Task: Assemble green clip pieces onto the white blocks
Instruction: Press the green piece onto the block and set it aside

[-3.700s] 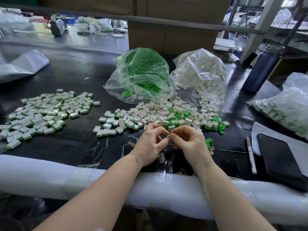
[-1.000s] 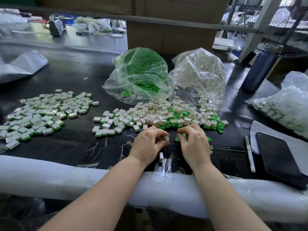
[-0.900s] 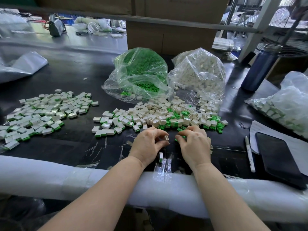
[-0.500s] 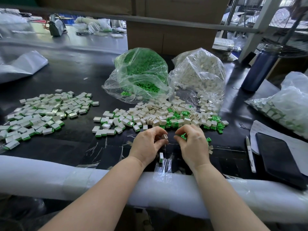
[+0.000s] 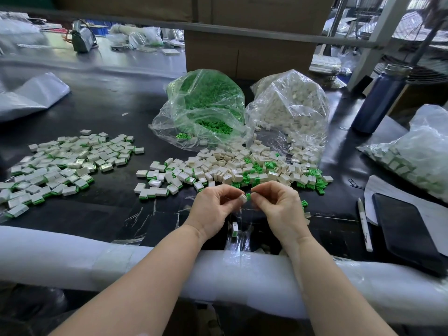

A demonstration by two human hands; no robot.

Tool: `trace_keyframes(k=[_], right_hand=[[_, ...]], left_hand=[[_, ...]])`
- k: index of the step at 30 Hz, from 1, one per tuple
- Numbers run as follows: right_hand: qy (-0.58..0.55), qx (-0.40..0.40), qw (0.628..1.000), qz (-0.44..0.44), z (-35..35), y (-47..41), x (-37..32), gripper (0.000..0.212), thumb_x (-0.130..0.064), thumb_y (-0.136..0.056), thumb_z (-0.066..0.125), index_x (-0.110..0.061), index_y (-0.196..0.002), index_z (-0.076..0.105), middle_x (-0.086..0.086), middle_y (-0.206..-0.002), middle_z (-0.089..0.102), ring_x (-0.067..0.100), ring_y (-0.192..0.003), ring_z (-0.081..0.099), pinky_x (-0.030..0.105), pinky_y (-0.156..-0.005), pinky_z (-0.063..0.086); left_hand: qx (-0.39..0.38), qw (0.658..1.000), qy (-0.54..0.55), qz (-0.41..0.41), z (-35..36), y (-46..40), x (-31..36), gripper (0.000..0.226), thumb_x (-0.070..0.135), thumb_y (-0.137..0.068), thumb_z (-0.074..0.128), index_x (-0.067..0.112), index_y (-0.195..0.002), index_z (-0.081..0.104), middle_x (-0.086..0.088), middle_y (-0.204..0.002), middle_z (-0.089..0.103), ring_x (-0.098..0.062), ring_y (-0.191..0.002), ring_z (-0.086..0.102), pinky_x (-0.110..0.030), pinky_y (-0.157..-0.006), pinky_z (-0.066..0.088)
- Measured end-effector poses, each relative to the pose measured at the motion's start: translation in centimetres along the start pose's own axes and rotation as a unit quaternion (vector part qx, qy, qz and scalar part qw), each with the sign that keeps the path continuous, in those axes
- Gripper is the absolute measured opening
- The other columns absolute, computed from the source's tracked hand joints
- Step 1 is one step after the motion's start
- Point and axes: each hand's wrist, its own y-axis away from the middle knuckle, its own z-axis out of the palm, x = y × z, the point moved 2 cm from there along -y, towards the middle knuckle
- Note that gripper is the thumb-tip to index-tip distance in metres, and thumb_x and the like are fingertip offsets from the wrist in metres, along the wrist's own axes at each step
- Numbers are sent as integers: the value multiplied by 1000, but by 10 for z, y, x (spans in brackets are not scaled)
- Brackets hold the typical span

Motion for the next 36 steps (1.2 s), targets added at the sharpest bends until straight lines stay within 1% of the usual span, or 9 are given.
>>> trace_keyframes(k=[6,11,13,17,22,26,32,34,36], right_hand=[[12,-1,1000,-3,-1,0,0,11,1,-81,69,-11,-79,67,0,-72,66,11,-67,63,24,-68,55],[19,-7,1000,-7,0,1,0,12,0,-80,69,-11,-77,67,-4,-68,65,2,-62,60,19,-63,53],[18,-10,1000,-2,0,1,1,12,0,-80,69,-11,-76,67,-3,-68,65,5,-62,60,23,-64,54],[20,-16,1000,3,-1,1,3,17,-2,-81,69,-17,-72,67,-4,-66,65,10,-63,59,31,-66,55],[47,-5,999,-11,1,1,4,21,-2,-81,69,-19,-71,64,-8,-65,62,0,-60,57,18,-61,50],[56,-15,998,-13,1,2,5,17,-1,-80,69,-15,-72,65,-7,-67,62,0,-60,56,16,-61,48],[87,6,996,-22,3,1,5,15,-4,-80,70,-15,-72,65,-7,-66,61,4,-60,55,15,-59,47],[96,14,995,-31,4,2,4,15,-4,-80,70,-16,-72,65,-7,-66,62,4,-61,56,15,-60,48],[81,23,996,-31,3,1,3,18,-3,-79,71,-17,-70,64,-7,-65,62,1,-59,56,15,-59,47]], left_hand=[[-18,1000,8,-8,1,0,0,10,10,-83,67,18,-90,69,8,-73,66,-8,-72,62,-19,-77,51],[-26,1000,-10,-3,1,0,1,12,9,-83,67,13,-95,69,7,-78,66,-2,-72,61,-12,-75,48],[-24,1000,-12,0,1,1,1,11,9,-83,67,13,-93,69,7,-77,66,-3,-72,61,-12,-74,48],[-22,1000,-18,-4,0,1,1,11,10,-83,67,11,-95,69,4,-78,66,-13,-77,63,-27,-82,52],[-17,999,-25,-14,-1,2,2,9,13,-84,67,18,-92,68,3,-78,66,-22,-83,65,-36,-87,52],[-16,999,-28,-16,-1,2,3,11,12,-84,66,22,-88,67,1,-78,66,-27,-85,65,-41,-88,51],[-20,1000,-7,-21,0,2,3,10,12,-84,66,21,-86,69,-3,-78,67,-28,-83,65,-35,-85,53],[-20,1000,-2,-20,-1,1,2,10,11,-84,66,20,-86,69,-1,-74,66,-20,-76,64,-29,-79,54],[-24,999,26,-23,0,1,2,11,8,-84,65,19,-85,68,1,-70,65,-6,-66,63,-18,-69,52]])
